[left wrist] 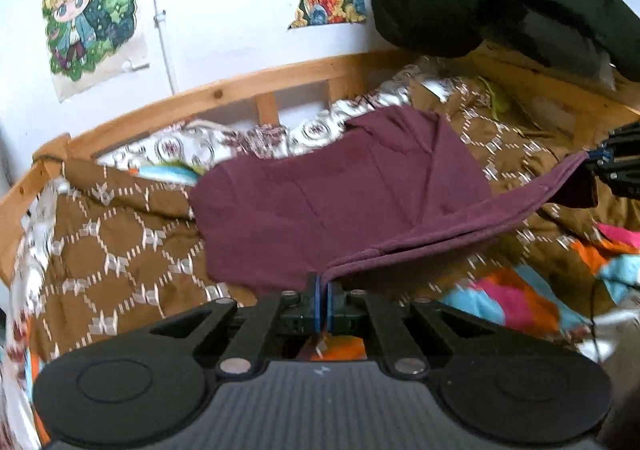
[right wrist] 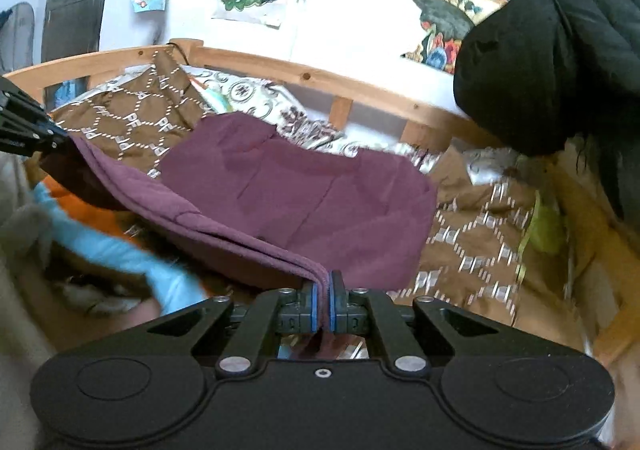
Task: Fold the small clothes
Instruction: 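Lift the hem with both tools off the bedspread, then carry the hem with both tools over the shirt toward the collar by the rail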
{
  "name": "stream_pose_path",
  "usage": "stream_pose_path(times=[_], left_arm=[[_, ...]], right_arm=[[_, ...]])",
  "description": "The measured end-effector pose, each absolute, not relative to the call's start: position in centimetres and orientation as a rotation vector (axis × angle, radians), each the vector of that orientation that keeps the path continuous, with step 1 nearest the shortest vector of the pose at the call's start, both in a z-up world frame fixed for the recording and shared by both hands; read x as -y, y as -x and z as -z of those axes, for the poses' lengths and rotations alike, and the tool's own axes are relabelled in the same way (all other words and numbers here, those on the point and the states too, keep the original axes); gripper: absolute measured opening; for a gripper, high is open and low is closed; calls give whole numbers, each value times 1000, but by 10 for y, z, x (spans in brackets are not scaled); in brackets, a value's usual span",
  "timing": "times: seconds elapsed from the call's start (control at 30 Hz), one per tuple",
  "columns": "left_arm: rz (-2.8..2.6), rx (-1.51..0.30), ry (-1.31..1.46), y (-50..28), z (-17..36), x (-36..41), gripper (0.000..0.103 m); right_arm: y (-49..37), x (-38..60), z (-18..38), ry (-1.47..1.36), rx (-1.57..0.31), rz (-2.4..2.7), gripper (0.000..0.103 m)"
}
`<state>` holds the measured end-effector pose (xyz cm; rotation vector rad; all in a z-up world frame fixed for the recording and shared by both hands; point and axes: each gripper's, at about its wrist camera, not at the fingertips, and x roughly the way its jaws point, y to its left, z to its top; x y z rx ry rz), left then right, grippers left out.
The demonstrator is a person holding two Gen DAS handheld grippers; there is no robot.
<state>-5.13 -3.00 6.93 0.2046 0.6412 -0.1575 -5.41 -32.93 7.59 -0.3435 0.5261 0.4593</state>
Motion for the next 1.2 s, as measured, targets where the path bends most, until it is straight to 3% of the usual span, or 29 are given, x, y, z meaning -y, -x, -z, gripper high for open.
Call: stream_pose_path(times=[0.3, 0.6, 1.0, 1.2], left_arm=[[58, -527, -302, -71, -98, 18, 2], [-32, -419, -228, -180, -71, -16, 3], [-1, -508, -163, -232, -7, -43, 5], [27, -555, -90, -235, -7, -56, 17]], right_arm=[[-87, 290, -122, 498, -493, -446, 4], [-238, 258, -115, 442, -554, -374, 4], [-298, 230, -51, 449, -629, -316, 5], [-315, 227, -33, 403, -662, -285, 5]])
